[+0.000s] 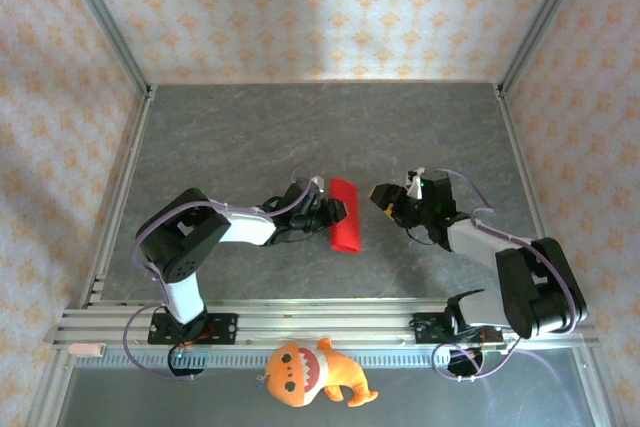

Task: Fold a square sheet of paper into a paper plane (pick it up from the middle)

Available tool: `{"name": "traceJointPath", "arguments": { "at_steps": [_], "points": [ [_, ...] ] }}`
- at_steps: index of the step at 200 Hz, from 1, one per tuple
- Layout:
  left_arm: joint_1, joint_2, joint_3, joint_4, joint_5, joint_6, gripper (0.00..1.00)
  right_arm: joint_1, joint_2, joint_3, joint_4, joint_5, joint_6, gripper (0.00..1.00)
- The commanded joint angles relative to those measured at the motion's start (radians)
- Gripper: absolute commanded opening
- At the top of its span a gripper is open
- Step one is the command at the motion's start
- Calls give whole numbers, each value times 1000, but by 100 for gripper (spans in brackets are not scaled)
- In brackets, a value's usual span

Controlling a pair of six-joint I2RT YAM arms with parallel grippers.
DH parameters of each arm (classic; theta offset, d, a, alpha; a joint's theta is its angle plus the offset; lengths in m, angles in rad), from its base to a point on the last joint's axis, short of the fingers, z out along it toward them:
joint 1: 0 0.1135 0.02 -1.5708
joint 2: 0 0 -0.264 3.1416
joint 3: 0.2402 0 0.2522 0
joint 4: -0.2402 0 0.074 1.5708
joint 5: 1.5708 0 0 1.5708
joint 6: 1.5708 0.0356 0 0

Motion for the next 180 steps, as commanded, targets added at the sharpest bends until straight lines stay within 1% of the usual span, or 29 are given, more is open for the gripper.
{"name": "traceJointPath", "arguments": {
  "at_steps": [1, 27, 63, 71, 87, 107, 121, 180],
  "points": [
    [1, 14, -22, -19, -45, -26, 40, 17, 20, 54, -43, 12, -38, 64],
    [1, 9, -14, -81, -61, 14, 43, 30, 29, 70, -82, 35, -63, 63],
    [1, -3, 64, -272, -104, 135, 51, 37, 35, 71, -80, 24, -62, 63],
    [2, -15, 73, -307, -136, 147, 52, 37, 38, 71, -80, 22, -60, 63],
    [0, -42, 73, -345, -182, 170, 58, 42, 41, 70, -75, 16, -54, 63],
    [0, -53, 92, -408, -229, 205, 58, 44, 48, 67, -60, 14, -39, 64],
    [0, -54, 99, -426, -239, 222, 59, 47, 52, 65, -45, 7, -30, 64],
    [0, -37, 101, -435, -267, 227, 57, 73, 76, 69, -13, -15, -14, 63]
  ]
}}
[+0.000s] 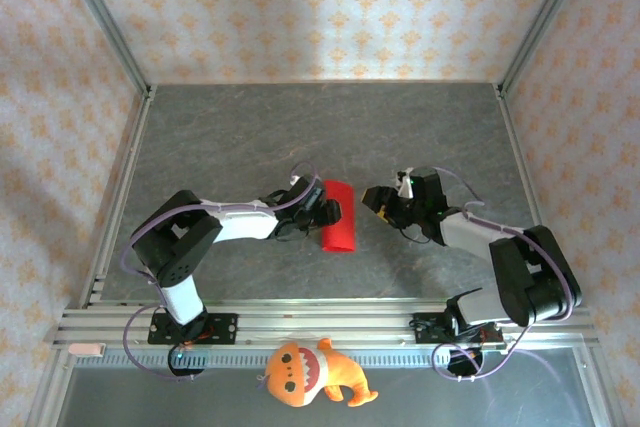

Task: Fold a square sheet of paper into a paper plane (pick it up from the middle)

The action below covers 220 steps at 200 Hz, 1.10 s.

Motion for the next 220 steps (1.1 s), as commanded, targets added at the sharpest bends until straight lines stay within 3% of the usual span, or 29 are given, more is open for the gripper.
{"name": "traceJointPath", "arguments": {
  "at_steps": [1, 80, 220],
  "points": [
    [7, 1, 4, -92, -79, 31, 57, 17, 14, 18, 42, -16, 11, 63],
    [9, 66, 83, -190, -79, 215, 57, 24, 32, 11, 62, -9, 22, 62],
    [24, 156, 165, -300, -116, 320, 57, 23, 26, 9, 42, 1, 8, 62]
  ]
}}
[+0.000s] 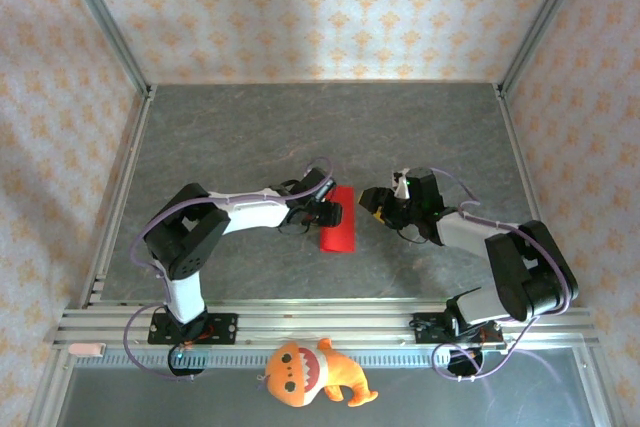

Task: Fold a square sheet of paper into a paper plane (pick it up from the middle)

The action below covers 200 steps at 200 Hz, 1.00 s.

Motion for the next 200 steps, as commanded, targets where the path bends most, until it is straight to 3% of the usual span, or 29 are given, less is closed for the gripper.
{"name": "traceJointPath", "arguments": {
  "at_steps": [1, 200],
  "points": [
    [25, 77, -4, -52, -101, 44, 57, 4, -4, 10, 2, 6, -9, 62],
    [32, 144, 20, -77, -133, 76, 56, 4, -14, 19, -9, 9, -12, 62]
  ]
}}
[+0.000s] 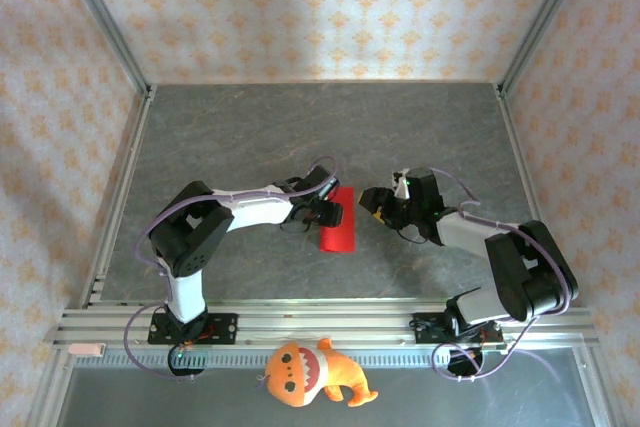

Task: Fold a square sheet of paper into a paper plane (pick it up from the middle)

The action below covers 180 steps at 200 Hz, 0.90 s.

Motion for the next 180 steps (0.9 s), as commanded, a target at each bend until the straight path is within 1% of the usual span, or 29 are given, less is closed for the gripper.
{"name": "traceJointPath", "arguments": {
  "at_steps": [1, 75, 90, 104, 123, 125, 135, 148, 157, 166, 180],
  "points": [
    [31, 111, -27, -18, -125, 27, 56, 4, -14, 20, -8, 9, -12, 62],
    [33, 108, -32, -13, -130, 25, 56, 5, -8, 14, -1, 3, -11, 62],
    [33, 110, -35, -13, -130, 24, 56, 5, -3, 14, 3, -3, -9, 60],
    [32, 111, -35, -11, -129, 28, 56, 5, 5, 14, 11, -9, -6, 54],
    [33, 112, -35, -9, -129, 28, 56, 8, 22, 23, 15, -5, 7, 39],
    [33, 113, -36, -9, -128, 29, 56, 9, 26, 24, 15, -5, 8, 36],
    [33, 114, -36, -10, -127, 30, 56, 14, 39, 36, 11, -4, 10, 30],
    [33, 115, -36, -9, -128, 31, 56, 33, 60, 56, -14, 14, 7, 28],
    [34, 115, -35, -10, -130, 34, 56, 49, 77, 75, -34, 34, 2, 24],
    [32, 117, -35, -11, -130, 34, 56, 66, 96, 93, -49, 53, -3, 23],
    [33, 118, -35, -10, -130, 33, 56, 92, 129, 115, -56, 65, -2, 17]
  ]
}}
